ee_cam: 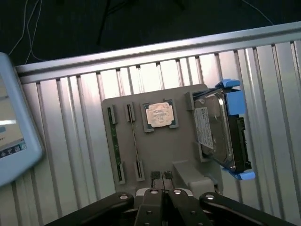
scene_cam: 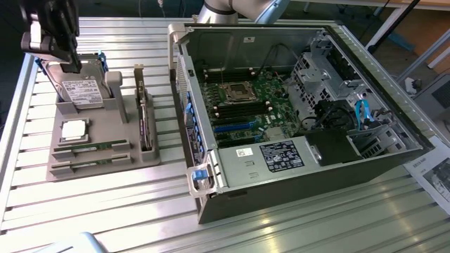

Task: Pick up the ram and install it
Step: 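Pick up the ram and move it above insertion slot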

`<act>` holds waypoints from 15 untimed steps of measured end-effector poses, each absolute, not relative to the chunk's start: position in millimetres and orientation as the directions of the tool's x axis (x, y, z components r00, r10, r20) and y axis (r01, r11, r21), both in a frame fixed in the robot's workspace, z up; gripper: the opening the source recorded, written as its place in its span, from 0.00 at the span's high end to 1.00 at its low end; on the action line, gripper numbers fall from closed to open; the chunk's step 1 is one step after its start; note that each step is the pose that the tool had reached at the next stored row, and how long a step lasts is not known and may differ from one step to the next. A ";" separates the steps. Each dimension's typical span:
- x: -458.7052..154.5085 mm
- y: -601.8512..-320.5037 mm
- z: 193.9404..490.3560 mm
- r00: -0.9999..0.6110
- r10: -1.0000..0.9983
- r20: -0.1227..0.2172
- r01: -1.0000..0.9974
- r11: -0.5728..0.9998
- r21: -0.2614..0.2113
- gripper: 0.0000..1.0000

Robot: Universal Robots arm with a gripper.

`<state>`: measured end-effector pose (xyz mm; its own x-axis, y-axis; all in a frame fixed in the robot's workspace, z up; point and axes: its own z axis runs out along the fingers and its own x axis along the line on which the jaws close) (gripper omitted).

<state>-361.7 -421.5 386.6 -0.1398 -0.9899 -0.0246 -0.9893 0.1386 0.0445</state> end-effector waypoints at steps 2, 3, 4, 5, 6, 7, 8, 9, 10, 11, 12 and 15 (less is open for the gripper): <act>-361.6 -421.5 386.6 -0.103 -0.994 -0.025 -0.994 0.102 0.045 0.90; -361.7 -421.5 386.6 -0.087 -0.996 -0.025 -0.995 0.086 0.044 0.90; -361.7 -421.5 386.5 -0.085 -0.996 -0.025 -0.995 0.084 0.044 0.90; -361.7 -421.5 386.5 -0.085 -0.996 -0.025 -0.995 0.084 0.044 0.90; -361.7 -421.5 386.6 -0.084 -0.996 -0.025 -0.996 0.083 0.045 0.90; -361.7 -421.5 386.6 -0.080 -0.996 -0.025 -0.996 0.079 0.045 0.90; -361.7 -421.5 386.5 -0.073 -0.997 -0.025 -0.996 0.072 0.045 0.90; -361.7 -421.5 386.5 -0.065 -0.998 -0.025 -0.997 0.064 0.044 0.90; -361.6 -421.5 386.5 -0.060 -0.998 -0.025 -0.997 0.059 0.044 0.90; -361.6 -421.5 386.5 -0.059 -0.998 -0.025 -0.997 0.058 0.044 0.90; -361.7 -421.5 386.6 -0.059 -0.998 -0.025 -0.997 0.058 0.045 0.90; -361.6 -421.5 386.6 -0.059 -0.998 -0.025 -0.997 0.058 0.045 0.90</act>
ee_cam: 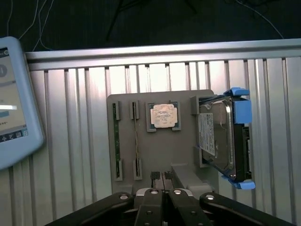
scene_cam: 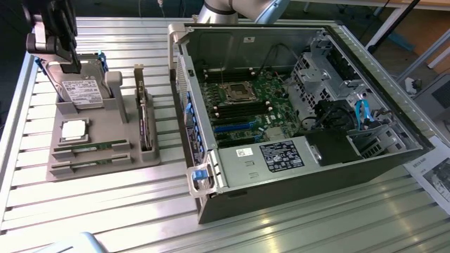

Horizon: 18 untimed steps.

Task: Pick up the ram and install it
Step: 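Pick up the ram and move it above insertion slot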

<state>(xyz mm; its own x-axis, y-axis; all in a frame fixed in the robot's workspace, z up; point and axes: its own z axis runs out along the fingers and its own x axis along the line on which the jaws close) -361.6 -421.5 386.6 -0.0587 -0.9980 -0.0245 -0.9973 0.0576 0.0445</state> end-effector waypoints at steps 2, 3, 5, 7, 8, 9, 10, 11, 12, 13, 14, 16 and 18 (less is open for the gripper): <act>-361.7 -422.4 386.6 -0.059 -0.998 -0.024 -0.997 0.058 0.045 0.90; -361.7 -423.6 386.6 -0.059 -0.998 -0.024 -0.997 0.058 0.045 0.90; -361.7 -427.4 386.6 -0.059 -0.998 -0.024 -0.997 0.058 0.045 0.90; -361.6 -431.4 386.5 -0.059 -0.998 -0.024 -0.997 0.058 0.044 0.90; -361.6 -433.0 386.5 -0.059 -0.998 -0.024 -0.997 0.058 0.044 0.90; -361.7 -434.2 386.6 -0.059 -0.998 -0.024 -0.997 0.058 0.045 0.90; -361.7 -435.4 386.5 -0.059 -0.998 -0.024 -0.997 0.058 0.044 0.90; -361.7 -436.2 386.6 -0.059 -0.998 -0.024 -0.997 0.058 0.045 0.90; -361.7 -436.7 386.5 -0.059 -0.998 -0.024 -0.997 0.058 0.044 0.90; -361.7 -437.4 386.1 -0.059 -0.998 -0.024 -0.997 0.058 0.044 0.90; -361.6 -437.9 385.6 -0.059 -0.998 -0.024 -0.997 0.058 0.044 0.90; -361.7 -439.3 384.1 -0.059 -0.998 -0.024 -0.997 0.058 0.045 0.90; -361.6 -440.2 382.5 -0.059 -0.998 -0.024 -0.997 0.058 0.045 0.90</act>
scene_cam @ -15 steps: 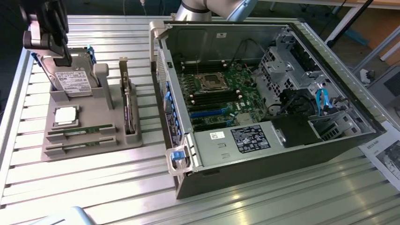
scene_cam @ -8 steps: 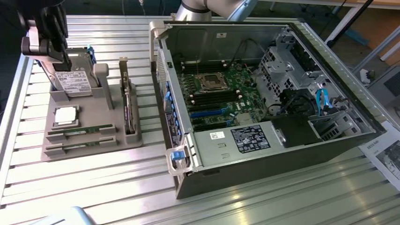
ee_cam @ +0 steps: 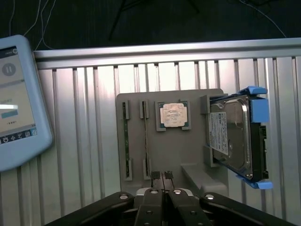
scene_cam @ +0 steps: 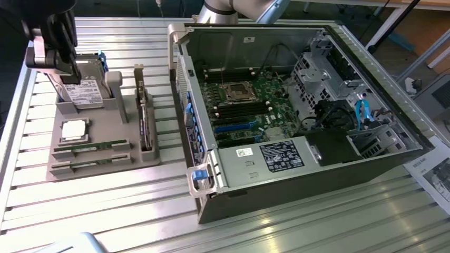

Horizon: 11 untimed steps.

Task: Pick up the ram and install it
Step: 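Pick up the ram and move it above insertion slot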

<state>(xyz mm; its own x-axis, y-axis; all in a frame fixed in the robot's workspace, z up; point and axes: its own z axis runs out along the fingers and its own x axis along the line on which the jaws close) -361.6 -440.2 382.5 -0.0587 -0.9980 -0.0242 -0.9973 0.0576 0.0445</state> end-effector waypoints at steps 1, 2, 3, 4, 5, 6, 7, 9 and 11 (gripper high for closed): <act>-361.6 -441.0 381.1 -0.059 -0.998 -0.024 -0.997 0.058 0.044 0.90; -361.6 -441.4 380.1 -0.059 -0.998 -0.024 -0.997 0.058 0.044 0.90; -361.7 -441.8 378.9 -0.059 -0.998 -0.024 -0.997 0.058 0.044 0.90; -361.7 -442.2 377.6 -0.059 -0.998 -0.024 -0.997 0.058 0.044 0.90; -361.7 -442.6 376.2 -0.059 -0.998 -0.024 -0.997 0.058 0.044 0.90; -361.7 -443.0 374.6 -0.059 -0.998 -0.024 -0.997 0.058 0.044 0.90; -361.7 -443.2 373.2 -0.059 -0.998 -0.024 -0.997 0.058 0.044 0.90; -361.7 -443.7 369.9 -0.059 -0.998 -0.025 -0.997 0.058 0.045 0.90; -361.7 -444.4 365.7 -0.059 -0.998 -0.025 -0.997 0.058 0.044 0.90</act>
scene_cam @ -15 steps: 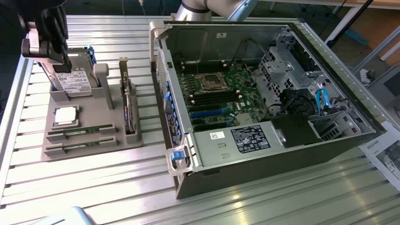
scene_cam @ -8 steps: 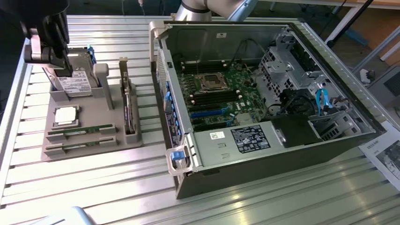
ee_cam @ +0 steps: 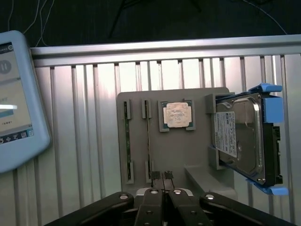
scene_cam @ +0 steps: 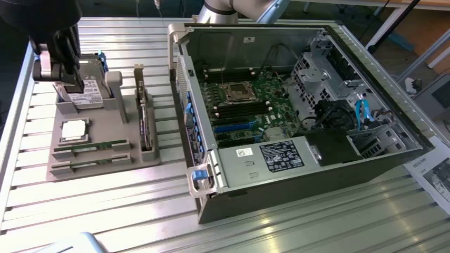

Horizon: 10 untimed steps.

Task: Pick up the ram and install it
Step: 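Pick up the ram and move it above insertion slot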

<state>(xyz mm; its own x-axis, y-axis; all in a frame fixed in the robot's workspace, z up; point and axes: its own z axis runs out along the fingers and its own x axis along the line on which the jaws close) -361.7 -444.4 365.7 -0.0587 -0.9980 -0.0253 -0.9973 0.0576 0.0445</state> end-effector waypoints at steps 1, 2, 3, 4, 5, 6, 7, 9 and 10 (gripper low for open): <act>-361.7 -444.6 364.2 -0.059 -0.998 -0.026 -0.997 0.058 0.045 0.90; -361.7 -444.8 362.7 -0.059 -0.998 -0.026 -0.997 0.058 0.045 0.90; -361.7 -445.0 361.5 -0.059 -0.998 -0.026 -0.997 0.058 0.045 0.90; -361.7 -445.1 360.4 -0.059 -0.998 -0.026 -0.997 0.057 0.045 0.90; -361.7 -445.3 359.3 -0.059 -0.998 -0.026 -0.997 0.057 0.045 0.90; -361.7 -445.6 357.6 -0.058 -0.998 -0.026 -0.997 0.057 0.045 0.90; -361.8 -445.8 356.5 -0.058 -0.998 -0.026 -0.997 0.057 0.045 0.90; -361.8 -446.1 354.3 -0.058 -0.998 -0.026 -0.997 0.057 0.045 0.90; -361.8 -446.4 352.7 -0.058 -0.998 -0.026 -0.997 0.057 0.045 0.90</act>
<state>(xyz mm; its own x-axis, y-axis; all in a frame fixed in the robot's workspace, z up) -361.8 -446.4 352.7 -0.0580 -0.9980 -0.0264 -0.9974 0.0568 0.0446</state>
